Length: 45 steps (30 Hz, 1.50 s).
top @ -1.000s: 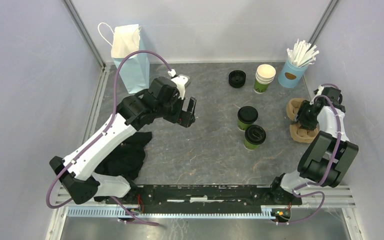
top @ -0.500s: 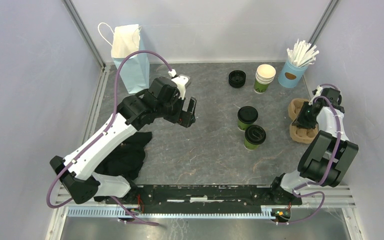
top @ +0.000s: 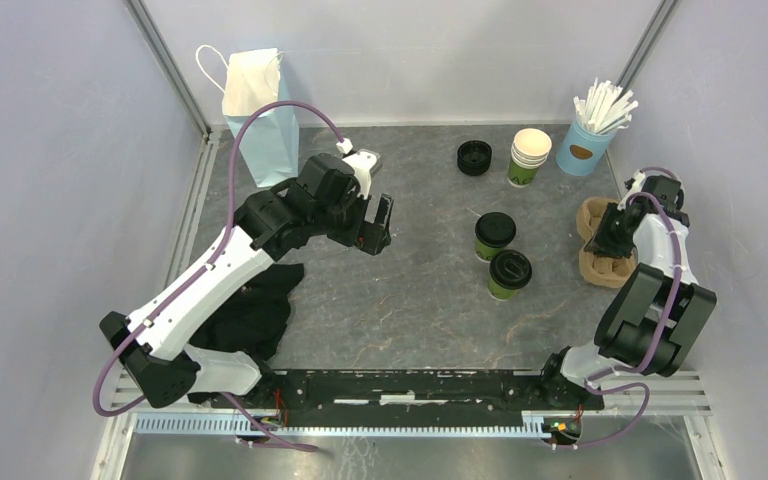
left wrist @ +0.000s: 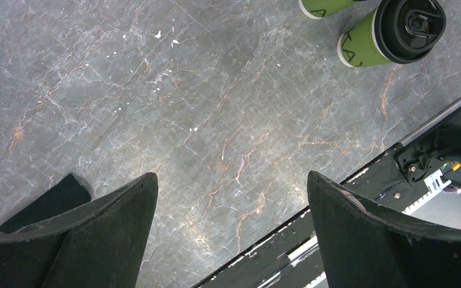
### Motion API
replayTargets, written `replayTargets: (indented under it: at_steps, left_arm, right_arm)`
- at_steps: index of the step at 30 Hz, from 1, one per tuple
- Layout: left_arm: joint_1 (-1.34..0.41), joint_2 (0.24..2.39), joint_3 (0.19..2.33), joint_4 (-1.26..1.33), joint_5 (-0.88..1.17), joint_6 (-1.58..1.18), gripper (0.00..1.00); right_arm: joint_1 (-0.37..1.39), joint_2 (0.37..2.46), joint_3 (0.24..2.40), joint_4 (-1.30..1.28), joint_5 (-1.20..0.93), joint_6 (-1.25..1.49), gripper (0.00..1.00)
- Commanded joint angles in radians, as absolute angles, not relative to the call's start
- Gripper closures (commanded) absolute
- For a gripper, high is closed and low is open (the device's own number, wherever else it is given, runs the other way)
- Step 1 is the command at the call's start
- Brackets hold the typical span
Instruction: Pack the takeout coffee
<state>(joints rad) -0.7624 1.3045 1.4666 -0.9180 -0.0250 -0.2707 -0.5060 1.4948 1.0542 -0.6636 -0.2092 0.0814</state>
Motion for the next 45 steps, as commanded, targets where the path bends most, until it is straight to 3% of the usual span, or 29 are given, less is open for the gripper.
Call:
replayTargets:
  at_steps: [1, 11, 24, 35, 45]
  left_arm:
    - [-0.761, 1.286, 1.495, -0.89, -0.026, -0.21, 0.0]
    - [-0.76, 1.287, 1.499, -0.892, -0.029, -0.21, 0.0]
    - [-0.761, 1.29, 1.506, -0.893, -0.008, -0.223, 0.0]
    - [-0.744, 1.31, 1.525, -0.911, -0.005, -0.241, 0.0]
    - [-0.733, 1.319, 1.532, -0.916, 0.018, -0.246, 0.01]
  right_arm:
    - [-0.506, 1.456, 1.099, -0.69, -0.2, 0.083, 0.72]
    - [-0.505, 1.433, 1.126, -0.712, -0.171, 0.098, 0.87]
    - [-0.441, 1.421, 1.239, -0.79, -0.015, 0.1, 0.99]
    - [-0.372, 1.452, 1.218, -0.766, 0.091, 0.061, 1.0]
    - [-0.286, 1.484, 1.173, -0.733, 0.276, 0.05, 0.9]
